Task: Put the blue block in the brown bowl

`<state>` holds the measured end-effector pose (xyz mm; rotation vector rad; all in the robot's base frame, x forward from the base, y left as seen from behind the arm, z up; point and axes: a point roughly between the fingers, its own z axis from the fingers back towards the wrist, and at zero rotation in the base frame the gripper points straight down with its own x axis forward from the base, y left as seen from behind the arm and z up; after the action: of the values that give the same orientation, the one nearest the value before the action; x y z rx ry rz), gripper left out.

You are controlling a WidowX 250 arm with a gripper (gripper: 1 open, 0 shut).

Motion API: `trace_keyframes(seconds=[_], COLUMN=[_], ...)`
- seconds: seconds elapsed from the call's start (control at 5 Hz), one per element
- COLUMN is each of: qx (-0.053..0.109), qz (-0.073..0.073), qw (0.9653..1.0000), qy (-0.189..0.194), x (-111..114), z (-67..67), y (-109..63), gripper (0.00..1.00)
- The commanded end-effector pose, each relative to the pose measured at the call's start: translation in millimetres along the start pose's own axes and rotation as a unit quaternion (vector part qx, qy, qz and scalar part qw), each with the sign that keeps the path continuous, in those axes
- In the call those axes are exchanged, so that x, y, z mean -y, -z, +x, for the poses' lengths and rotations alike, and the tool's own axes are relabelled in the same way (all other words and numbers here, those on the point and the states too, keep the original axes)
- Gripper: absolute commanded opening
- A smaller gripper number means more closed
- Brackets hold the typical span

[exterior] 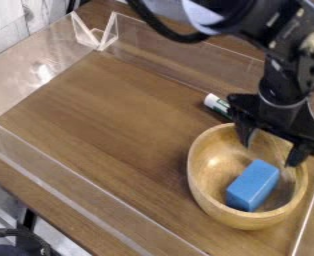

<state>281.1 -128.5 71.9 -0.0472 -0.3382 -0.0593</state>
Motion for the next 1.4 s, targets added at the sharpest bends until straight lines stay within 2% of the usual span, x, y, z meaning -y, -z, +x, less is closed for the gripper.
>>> trace_keyframes(seconds=[0.0,0.4,0.6,1.0,1.2], qx=[0.026,0.025,0.024,0.016,0.019], qz=[-0.016,-0.021,-0.022,-0.019,-0.022], qw=[0.9995,0.9994,0.9994,0.9997,0.9996], qy=[-0.005,-0.007,-0.008,-0.003,-0.003], x=[10.4,13.0,13.6,14.1,13.3], z=[15.3,15.8,15.6,17.1,19.5], y=[-8.8,-6.7,-6.7,-18.7,-29.4], gripper=[1.00,1.00,0.00,0.00,0.00])
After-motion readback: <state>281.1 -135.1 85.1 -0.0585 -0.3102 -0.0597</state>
